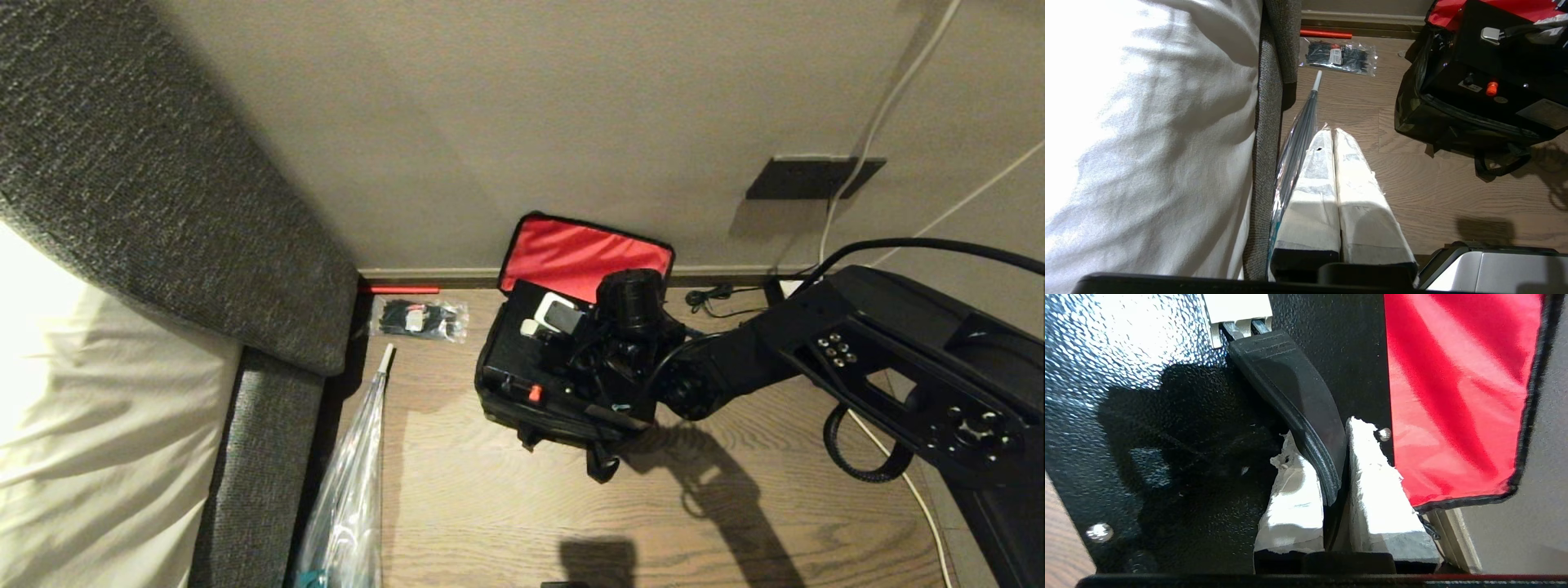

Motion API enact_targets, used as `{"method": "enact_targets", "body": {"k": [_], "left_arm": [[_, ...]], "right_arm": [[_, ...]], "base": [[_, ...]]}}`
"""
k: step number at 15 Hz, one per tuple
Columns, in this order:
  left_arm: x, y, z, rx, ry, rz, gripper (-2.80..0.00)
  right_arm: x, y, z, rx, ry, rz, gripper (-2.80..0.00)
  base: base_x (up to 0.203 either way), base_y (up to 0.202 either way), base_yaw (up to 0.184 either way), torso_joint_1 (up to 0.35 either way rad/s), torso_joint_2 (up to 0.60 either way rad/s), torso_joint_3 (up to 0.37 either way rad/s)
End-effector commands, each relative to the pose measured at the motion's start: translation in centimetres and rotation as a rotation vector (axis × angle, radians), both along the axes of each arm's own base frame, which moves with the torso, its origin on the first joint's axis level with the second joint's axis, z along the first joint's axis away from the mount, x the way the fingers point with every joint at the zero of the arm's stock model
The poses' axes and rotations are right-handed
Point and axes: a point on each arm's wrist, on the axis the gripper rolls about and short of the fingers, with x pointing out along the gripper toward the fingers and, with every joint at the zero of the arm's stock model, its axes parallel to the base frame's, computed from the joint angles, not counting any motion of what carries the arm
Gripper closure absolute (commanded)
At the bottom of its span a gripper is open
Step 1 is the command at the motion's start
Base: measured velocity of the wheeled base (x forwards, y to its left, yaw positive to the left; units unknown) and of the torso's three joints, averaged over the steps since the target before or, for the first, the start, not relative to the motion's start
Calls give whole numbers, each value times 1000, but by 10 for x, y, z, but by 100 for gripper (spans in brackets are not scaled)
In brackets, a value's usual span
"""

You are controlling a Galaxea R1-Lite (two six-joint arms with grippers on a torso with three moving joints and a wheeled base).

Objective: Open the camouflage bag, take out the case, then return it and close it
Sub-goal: Place the black box back

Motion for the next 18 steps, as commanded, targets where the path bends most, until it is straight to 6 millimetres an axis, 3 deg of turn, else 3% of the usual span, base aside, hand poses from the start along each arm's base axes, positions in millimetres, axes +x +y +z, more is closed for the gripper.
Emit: {"method": "enact_targets", "body": {"k": [1,3,18], "left_arm": [[0,0,0,0,-1,0,0],[0,0,0,0,-1,0,0],[0,0,-1,0,1,0,0]], "right_arm": [[7,-1,-8,-7,2,-11,0],[11,-4,-5,-1,-8,-22,0],[34,9,-81,-22,91,-5,0]], "base": [[0,0,0,0,0,0],[0,0,0,0,0,0],[0,0,0,0,0,0]]}}
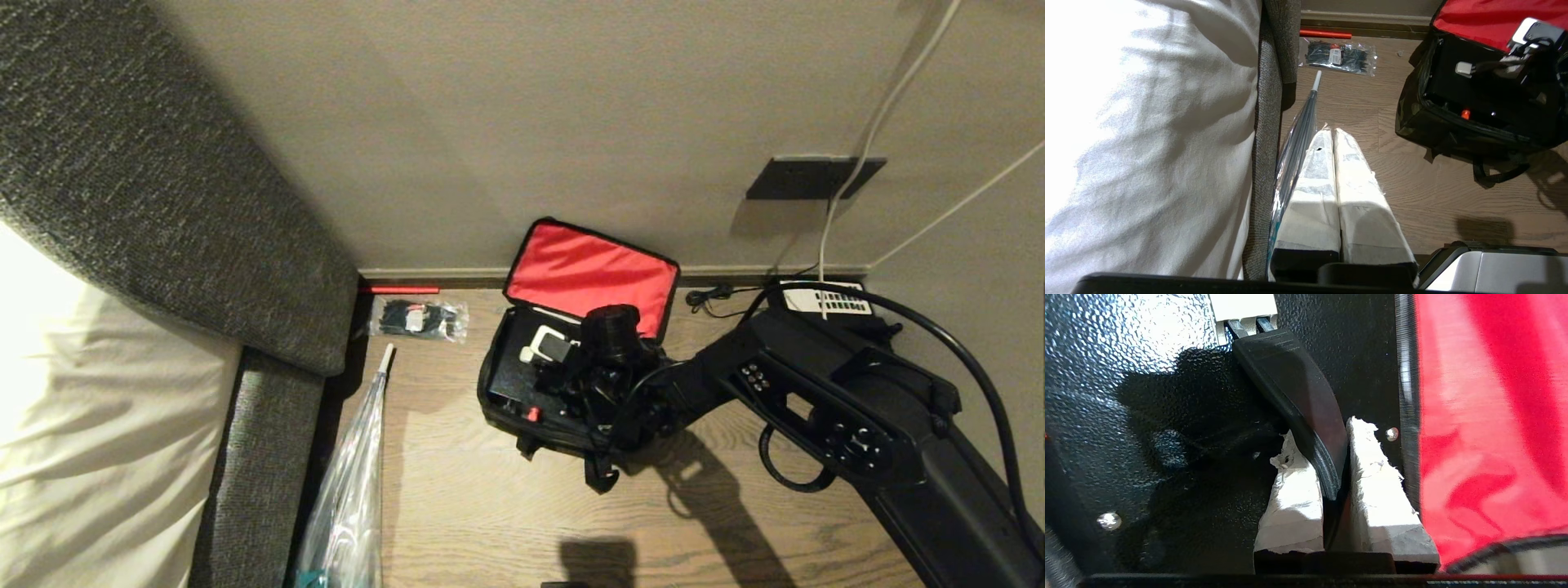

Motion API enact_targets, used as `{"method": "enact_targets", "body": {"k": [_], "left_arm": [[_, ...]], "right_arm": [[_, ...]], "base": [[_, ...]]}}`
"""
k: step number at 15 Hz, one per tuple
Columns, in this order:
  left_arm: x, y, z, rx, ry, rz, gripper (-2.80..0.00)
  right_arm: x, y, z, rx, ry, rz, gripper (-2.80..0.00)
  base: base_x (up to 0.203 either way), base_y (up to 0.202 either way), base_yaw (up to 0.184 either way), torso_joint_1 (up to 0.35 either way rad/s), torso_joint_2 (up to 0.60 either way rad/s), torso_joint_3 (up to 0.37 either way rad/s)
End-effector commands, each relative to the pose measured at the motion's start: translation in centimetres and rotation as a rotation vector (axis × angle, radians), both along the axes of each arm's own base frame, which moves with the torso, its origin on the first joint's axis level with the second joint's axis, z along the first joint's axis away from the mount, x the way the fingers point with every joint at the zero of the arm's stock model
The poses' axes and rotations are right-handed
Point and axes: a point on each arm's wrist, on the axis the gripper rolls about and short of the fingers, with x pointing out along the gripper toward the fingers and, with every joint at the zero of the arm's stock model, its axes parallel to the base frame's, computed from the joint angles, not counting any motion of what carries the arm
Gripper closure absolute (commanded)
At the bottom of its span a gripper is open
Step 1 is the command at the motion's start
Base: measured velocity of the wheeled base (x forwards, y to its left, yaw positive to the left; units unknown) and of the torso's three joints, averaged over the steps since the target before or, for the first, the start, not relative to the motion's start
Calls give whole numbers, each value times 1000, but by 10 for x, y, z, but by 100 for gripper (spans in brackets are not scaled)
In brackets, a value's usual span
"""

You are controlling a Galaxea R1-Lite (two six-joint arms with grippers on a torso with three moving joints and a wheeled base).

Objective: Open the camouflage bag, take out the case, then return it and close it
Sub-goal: Place the black box back, then close the top of the storage box

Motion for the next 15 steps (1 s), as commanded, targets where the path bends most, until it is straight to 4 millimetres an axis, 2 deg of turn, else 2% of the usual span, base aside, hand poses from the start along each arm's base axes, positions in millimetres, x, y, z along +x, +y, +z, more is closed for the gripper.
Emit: {"method": "enact_targets", "body": {"k": [1,6,8,9,10,12,15], "left_arm": [[0,0,0,-1,0,1,0],[0,0,-1,-1,1,1,0],[0,0,0,-1,-1,1,0],[0,0,0,-1,-1,2,0],[0,0,0,-1,-1,1,0],[0,0,-1,-1,0,1,0],[0,0,0,-1,-1,1,0]], "right_arm": [[1,1,-15,2,40,18,-280],[-9,-3,-19,-17,93,19,-280],[-20,-10,-4,-18,101,22,-280],[-33,-19,12,-20,106,23,-280],[-48,-29,31,-18,106,21,0],[-80,-57,78,16,93,2,0],[-146,-103,140,105,84,-66,0]], "base": [[0,0,0,0,0,0],[0,0,0,0,0,0],[0,0,0,0,0,0],[0,0,0,0,0,0],[0,0,0,0,0,0],[0,0,0,0,0,0],[0,0,0,0,0,0]]}}
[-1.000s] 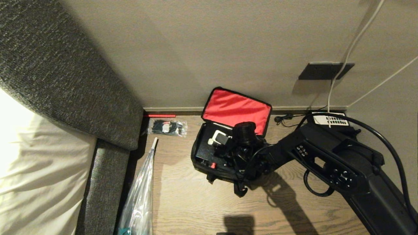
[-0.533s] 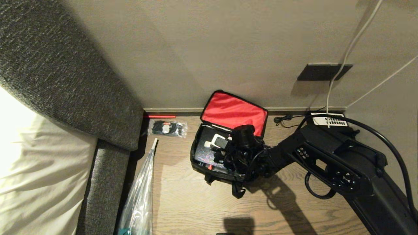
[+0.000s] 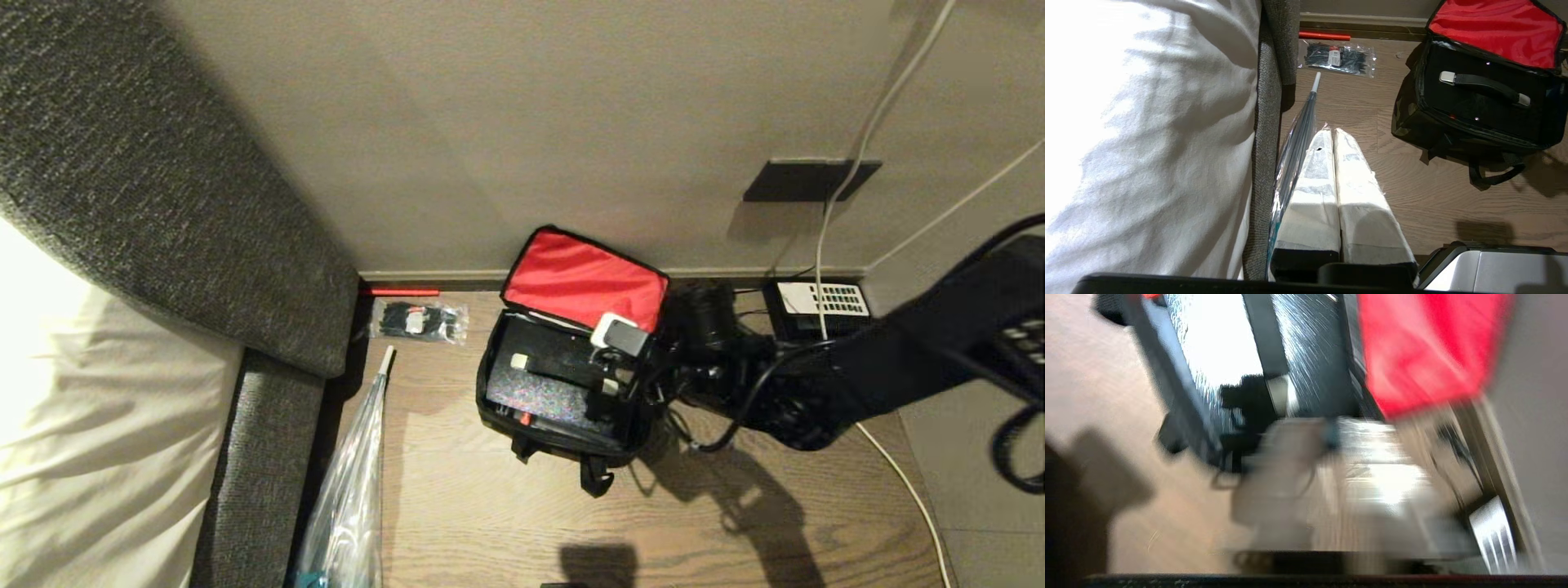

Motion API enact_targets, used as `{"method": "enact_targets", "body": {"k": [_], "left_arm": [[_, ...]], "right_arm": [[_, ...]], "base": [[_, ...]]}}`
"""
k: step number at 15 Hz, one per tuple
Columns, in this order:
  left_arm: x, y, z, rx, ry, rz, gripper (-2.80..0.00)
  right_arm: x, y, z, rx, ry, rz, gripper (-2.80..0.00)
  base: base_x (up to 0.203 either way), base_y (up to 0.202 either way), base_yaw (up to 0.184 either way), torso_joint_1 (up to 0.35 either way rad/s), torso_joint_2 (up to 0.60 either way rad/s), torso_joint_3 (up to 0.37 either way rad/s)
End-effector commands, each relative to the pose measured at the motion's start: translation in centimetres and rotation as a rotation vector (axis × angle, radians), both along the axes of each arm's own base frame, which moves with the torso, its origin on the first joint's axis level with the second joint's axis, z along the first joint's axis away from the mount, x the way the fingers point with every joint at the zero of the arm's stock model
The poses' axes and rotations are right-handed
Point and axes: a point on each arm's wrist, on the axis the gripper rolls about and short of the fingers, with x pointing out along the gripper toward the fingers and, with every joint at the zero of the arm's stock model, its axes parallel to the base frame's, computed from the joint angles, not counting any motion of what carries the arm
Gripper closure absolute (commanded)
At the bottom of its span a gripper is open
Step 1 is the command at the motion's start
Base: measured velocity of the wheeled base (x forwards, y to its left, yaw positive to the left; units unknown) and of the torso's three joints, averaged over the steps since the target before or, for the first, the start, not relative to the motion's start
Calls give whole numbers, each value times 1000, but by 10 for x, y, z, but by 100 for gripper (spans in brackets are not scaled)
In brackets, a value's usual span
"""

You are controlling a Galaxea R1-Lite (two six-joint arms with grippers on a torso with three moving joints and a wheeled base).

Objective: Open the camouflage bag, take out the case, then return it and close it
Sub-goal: Close the top of the storage box

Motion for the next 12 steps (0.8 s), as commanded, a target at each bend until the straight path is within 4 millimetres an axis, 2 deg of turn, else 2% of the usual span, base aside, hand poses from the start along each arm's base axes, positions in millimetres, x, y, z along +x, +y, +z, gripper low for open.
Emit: {"method": "enact_targets", "body": {"k": [1,3,5,6,8,9,11,12], "left_arm": [[0,0,-1,-1,0,0,0],[0,0,-1,-1,0,0,0],[0,0,-1,-1,2,1,0],[0,0,-1,-1,0,0,0],[0,0,-1,-1,0,0,0],[0,0,-1,-1,1,0,0],[0,0,-1,-1,1,0,0],[0,0,-1,-1,1,0,0]], "right_arm": [[-73,-47,78,109,-111,-54,0],[-129,-80,94,173,-108,-109,0],[-201,-124,115,254,-132,-190,0],[-234,-144,113,287,-118,-234,0],[-292,-178,92,398,-70,-358,0],[-313,-189,79,470,-59,-412,0],[-343,-198,38,611,3,-488,0],[-348,-197,15,653,55,-521,0]], "base": [[0,0,0,0,0,0],[0,0,0,0,0,0],[0,0,0,0,0,0],[0,0,0,0,0,0],[0,0,0,0,0,0],[0,0,0,0,0,0],[0,0,0,0,0,0],[0,0,0,0,0,0]]}}
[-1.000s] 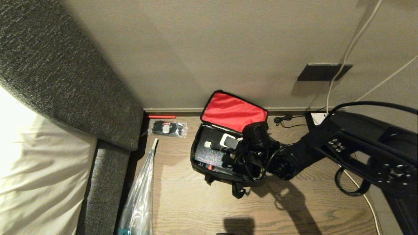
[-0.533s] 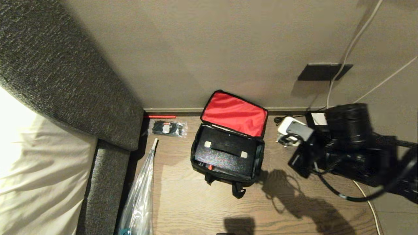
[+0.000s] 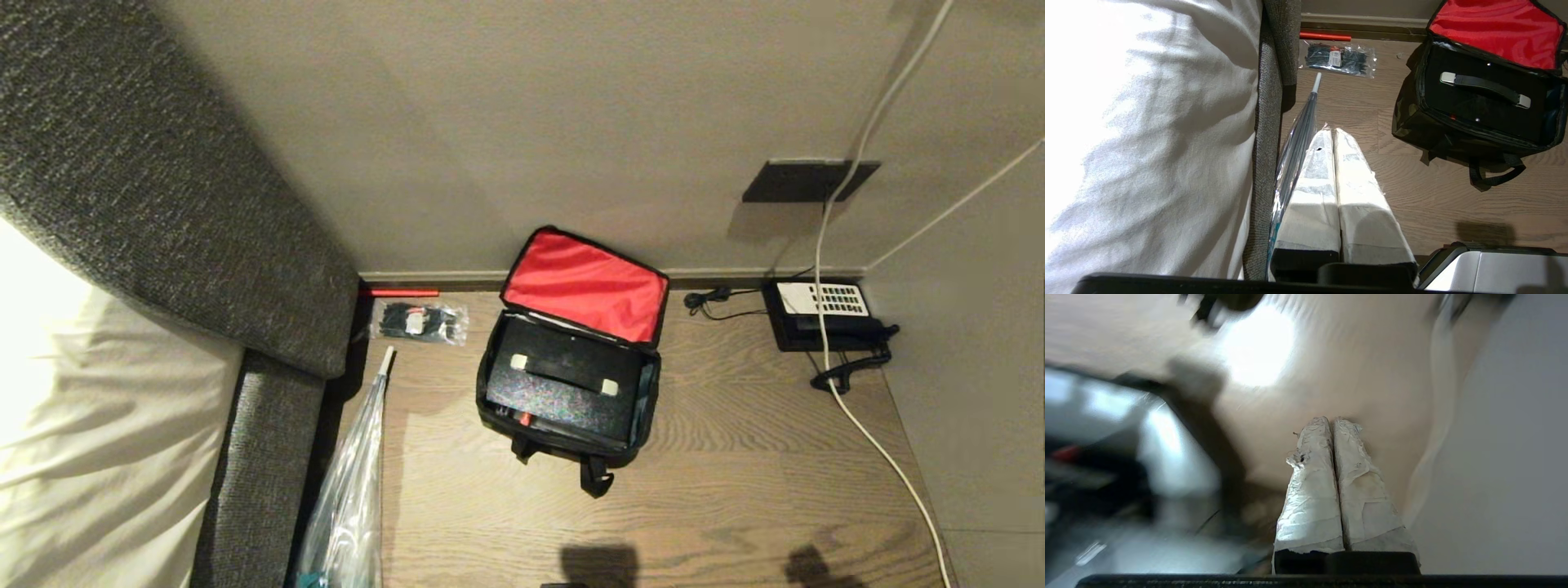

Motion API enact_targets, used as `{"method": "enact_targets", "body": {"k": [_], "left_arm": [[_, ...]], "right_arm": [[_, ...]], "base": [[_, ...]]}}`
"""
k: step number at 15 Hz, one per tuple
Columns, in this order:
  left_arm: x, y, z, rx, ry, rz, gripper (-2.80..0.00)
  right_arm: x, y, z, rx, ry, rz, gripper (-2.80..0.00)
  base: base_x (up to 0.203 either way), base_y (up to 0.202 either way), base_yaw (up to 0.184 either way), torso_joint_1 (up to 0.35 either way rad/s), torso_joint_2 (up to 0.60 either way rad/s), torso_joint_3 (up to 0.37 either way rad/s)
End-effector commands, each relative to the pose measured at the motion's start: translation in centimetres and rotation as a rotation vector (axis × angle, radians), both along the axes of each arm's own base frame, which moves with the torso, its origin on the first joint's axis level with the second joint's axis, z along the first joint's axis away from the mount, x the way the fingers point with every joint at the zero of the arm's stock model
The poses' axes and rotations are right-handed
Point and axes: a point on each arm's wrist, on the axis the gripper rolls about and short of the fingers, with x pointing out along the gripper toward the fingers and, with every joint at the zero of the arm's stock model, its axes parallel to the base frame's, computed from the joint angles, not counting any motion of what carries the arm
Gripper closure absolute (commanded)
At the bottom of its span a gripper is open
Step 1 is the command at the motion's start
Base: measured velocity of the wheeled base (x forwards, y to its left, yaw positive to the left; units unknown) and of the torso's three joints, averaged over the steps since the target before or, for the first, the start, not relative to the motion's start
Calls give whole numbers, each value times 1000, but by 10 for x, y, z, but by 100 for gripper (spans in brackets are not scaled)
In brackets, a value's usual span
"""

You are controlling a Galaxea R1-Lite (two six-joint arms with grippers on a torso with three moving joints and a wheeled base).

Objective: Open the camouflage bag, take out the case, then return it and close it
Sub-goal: Close the top of the storage box

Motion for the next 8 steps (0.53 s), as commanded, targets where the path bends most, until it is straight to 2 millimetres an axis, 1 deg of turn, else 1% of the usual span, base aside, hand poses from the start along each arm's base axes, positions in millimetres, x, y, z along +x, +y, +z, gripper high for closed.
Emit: {"method": "enact_targets", "body": {"k": [1,2,3,4,5,7,8], "left_arm": [[0,0,-1,0,1,1,0],[0,0,-1,0,0,1,0],[0,0,-1,0,1,2,0],[0,0,-1,0,2,2,0],[0,0,-1,0,0,1,0],[0,0,-1,-1,1,1,0],[0,0,-1,0,1,1,0]], "right_arm": [[-30,-6,-46,158,-41,-54,0],[-26,-4,-57,173,-44,-57,0],[-21,-2,-61,188,-103,-48,0],[-18,-1,-71,185,-103,-34,0],[-16,0,-76,194,-127,-17,0],[-14,1,-76,203,-182,-20,0],[-15,1,-77,187,-189,-72,0]], "base": [[0,0,0,0,0,0],[0,0,0,0,0,0],[0,0,0,0,0,0],[0,0,0,0,0,0],[0,0,0,0,0,0],[0,0,0,0,0,0],[0,0,0,0,0,0]]}}
